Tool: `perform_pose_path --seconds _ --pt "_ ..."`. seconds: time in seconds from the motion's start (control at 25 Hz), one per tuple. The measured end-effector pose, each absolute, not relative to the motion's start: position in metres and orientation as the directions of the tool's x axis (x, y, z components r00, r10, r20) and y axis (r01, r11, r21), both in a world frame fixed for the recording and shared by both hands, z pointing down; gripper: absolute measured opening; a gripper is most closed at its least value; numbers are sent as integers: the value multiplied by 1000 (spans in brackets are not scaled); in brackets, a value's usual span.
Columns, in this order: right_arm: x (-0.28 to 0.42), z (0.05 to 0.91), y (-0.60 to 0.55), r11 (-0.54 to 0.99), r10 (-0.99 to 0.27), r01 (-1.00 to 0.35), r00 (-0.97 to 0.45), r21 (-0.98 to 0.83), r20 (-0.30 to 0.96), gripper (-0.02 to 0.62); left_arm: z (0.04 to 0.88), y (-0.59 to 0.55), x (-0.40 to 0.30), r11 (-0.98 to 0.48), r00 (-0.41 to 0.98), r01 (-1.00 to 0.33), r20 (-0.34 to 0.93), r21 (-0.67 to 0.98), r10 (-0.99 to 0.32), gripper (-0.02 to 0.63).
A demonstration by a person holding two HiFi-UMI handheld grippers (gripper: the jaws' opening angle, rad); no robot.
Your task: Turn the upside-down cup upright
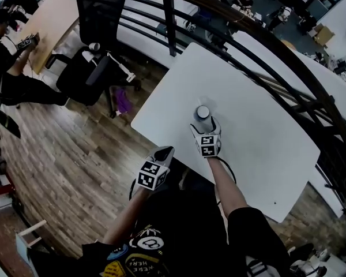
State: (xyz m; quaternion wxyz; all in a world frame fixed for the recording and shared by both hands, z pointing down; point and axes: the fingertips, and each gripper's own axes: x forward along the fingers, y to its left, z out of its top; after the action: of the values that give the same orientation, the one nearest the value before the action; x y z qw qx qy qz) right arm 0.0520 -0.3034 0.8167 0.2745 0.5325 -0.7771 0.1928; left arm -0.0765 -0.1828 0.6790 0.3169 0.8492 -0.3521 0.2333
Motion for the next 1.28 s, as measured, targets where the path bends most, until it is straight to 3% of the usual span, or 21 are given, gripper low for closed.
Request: perform_pose_path --seconds 0.2,0.44,0.64,0.92,1.08,1.16,1.28 --pt "50 832 -332 359 -714 -933 -269 8 647 472 685 -206 -76 -566 628 -747 648 348 -431 5" --pt "51 819 -346 387 -730 -921 -272 52 627 428 685 -213 -45 -568 614 -753 666 333 -424 5" --pt "47 833 -354 430 -672 -902 -298 29 678 389 693 -215 -32 -546 593 -770 687 330 -420 5" --pt "32 803 -337 533 -688 -846 -421 18 591 387 678 -280 -27 -501 535 -823 661 268 -525 13" --pt "26 763 -328 570 -692 -820 -450 44 564 387 684 -297 25 -566 637 -738 656 368 -405 277" --pt "28 738 -320 574 -699 -815 -440 76 564 387 683 -291 42 -608 643 -712 675 352 -362 341" --pt "39 717 -302 585 -690 -794 -382 163 616 387 675 -284 53 -592 647 -714 676 374 -353 370"
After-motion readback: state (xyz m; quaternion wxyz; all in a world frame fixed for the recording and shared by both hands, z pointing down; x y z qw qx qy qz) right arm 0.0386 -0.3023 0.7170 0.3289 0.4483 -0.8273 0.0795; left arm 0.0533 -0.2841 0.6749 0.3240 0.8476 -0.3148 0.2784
